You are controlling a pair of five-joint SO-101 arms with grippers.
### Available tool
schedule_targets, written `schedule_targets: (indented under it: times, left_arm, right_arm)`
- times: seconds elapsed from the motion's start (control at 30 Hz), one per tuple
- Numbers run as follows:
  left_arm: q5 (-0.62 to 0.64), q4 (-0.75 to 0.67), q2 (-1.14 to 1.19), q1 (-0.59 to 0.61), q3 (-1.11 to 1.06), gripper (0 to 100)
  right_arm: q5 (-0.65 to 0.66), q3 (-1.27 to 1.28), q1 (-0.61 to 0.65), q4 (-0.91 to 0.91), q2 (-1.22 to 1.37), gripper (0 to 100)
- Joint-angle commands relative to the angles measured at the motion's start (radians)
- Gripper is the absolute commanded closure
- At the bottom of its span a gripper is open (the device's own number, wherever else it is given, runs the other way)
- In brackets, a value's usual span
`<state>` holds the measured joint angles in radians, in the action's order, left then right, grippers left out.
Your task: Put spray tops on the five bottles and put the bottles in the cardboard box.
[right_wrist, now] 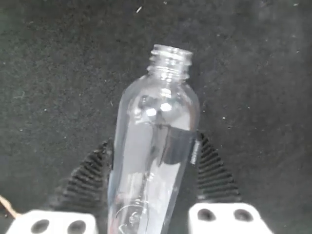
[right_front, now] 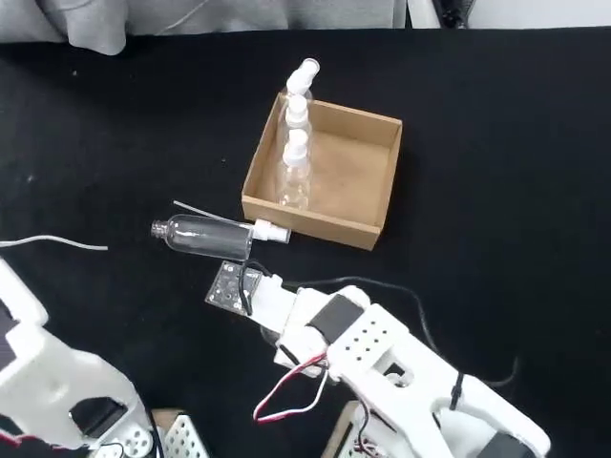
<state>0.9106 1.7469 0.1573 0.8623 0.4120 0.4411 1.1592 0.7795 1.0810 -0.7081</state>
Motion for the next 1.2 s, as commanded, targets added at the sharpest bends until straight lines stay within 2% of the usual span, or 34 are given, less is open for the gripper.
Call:
schedule_targets:
  times: [0.0, 0.3, 0.5, 0.97, 1.17]
  left_arm:
    - [-0.008, 0.012, -0.169, -0.005, -0.025, 97]
    - [-0.008, 0.009, -0.33, -0.012, -0.171, 97]
    - [-0.003, 0.009, -0.393, -0.073, -0.222, 97]
    - [0.064, 0.005, -0.43, -0.119, -0.205, 97]
    - [0.069, -0.005, -0.431, -0.191, -0.186, 97]
  right_arm:
    - [-0.008, -0.067, -0.038, 0.006, 0.004, 81.6]
    - [-0.074, -0.088, -0.035, 0.012, 0.004, 71.2]
    - [-0.078, -0.093, -0.035, 0.003, 0.005, 73.0]
    - [-0.114, -0.093, -0.035, -0.028, 0.005, 75.1]
    - [-0.114, -0.088, -0.035, -0.041, 0.007, 75.1]
